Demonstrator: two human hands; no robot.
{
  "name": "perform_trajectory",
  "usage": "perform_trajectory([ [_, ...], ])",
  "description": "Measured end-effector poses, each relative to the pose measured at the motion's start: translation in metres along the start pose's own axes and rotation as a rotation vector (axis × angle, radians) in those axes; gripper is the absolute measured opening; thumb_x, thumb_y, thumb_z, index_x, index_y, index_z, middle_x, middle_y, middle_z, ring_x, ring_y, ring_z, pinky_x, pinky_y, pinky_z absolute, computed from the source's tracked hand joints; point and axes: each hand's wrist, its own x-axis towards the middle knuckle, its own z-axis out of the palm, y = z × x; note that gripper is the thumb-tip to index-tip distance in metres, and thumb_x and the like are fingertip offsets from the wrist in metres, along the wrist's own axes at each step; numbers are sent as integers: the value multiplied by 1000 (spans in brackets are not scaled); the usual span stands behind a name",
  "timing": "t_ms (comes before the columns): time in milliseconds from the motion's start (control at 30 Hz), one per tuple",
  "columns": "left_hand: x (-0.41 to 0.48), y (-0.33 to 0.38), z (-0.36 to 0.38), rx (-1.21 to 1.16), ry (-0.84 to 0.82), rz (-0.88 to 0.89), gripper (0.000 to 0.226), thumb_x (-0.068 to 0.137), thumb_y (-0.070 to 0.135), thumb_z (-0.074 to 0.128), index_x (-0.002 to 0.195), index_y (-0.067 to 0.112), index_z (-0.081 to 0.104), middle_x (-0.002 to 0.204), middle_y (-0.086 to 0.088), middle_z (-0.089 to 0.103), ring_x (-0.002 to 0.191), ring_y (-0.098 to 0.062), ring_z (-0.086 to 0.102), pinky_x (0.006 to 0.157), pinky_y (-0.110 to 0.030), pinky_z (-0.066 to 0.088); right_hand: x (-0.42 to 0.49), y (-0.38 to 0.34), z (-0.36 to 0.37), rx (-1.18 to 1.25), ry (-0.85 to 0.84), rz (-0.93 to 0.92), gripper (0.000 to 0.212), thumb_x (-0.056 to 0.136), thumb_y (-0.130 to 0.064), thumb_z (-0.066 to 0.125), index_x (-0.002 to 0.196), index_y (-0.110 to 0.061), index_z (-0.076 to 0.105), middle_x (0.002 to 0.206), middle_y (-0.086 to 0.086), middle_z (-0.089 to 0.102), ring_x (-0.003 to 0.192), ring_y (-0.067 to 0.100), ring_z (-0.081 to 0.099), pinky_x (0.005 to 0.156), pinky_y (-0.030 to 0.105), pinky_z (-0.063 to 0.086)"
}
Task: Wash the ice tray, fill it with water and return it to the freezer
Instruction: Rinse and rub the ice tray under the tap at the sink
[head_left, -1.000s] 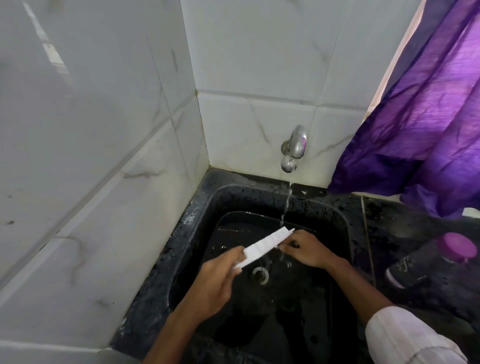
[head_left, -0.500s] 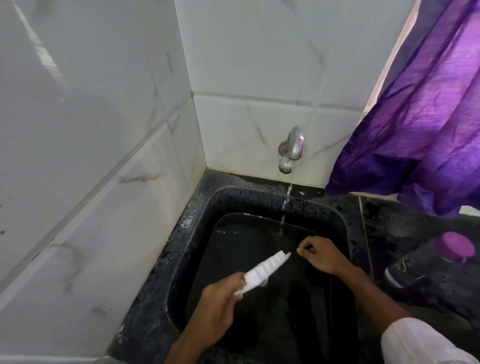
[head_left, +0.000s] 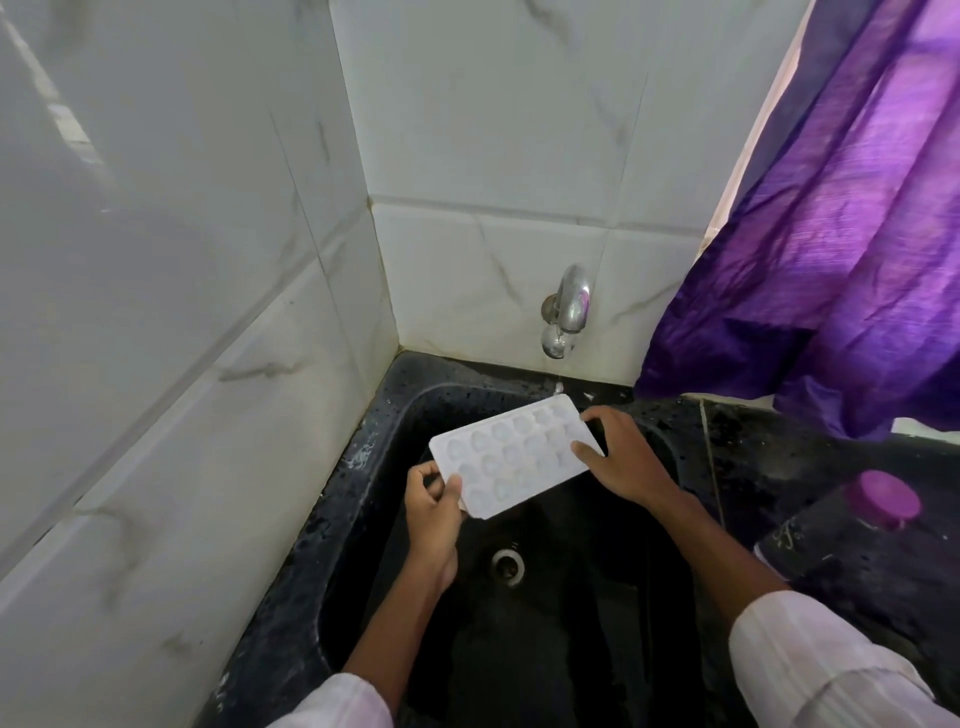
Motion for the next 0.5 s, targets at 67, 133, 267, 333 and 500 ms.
perform_trajectory([
  [67, 2, 2, 2, -23, -4, -13, 16, 101, 4, 50, 117, 9, 47, 108, -5, 69, 96, -20, 69, 77, -42, 60, 3, -3, -3, 6, -19, 7, 41, 93, -33, 63, 132, -30, 47, 146, 0, 40, 133, 18, 41, 108, 34, 33],
  [133, 3, 3, 2, -39, -15, -26, 20, 101, 5, 50, 120, 9, 46, 109, -7, 69, 100, -22, 69, 80, -44, 61, 6, -5, -4, -3, -29, -1, 43, 95, -35, 60, 135, -31, 46, 150, 0, 36, 137, 19, 37, 110, 34, 31],
  [267, 1, 7, 5, -63, -36, -50, 21, 102, 6, 51, 122, 11, 47, 110, -8, 69, 102, -24, 69, 84, -47, 60, 12, -8, -6, -24, -48, -22, 37, 96, -45, 53, 133, -42, 47, 150, 1, 33, 136, 21, 38, 112, 39, 35],
  [333, 1, 9, 6, -80, -45, -60, 22, 102, 6, 51, 122, 11, 47, 112, -7, 68, 103, -24, 69, 85, -46, 60, 13, -9, -7, -46, -44, -8, 32, 96, -51, 49, 128, -49, 47, 149, 2, 32, 134, 25, 37, 110, 47, 37],
  [500, -2, 12, 4, -96, -78, -56, 22, 102, 6, 50, 123, 11, 47, 112, -6, 69, 103, -24, 69, 76, -38, 61, 11, -19, -14, -152, -69, 17, 31, 100, -53, 39, 130, -53, 46, 152, 4, 24, 138, 32, 26, 112, 50, 31],
])
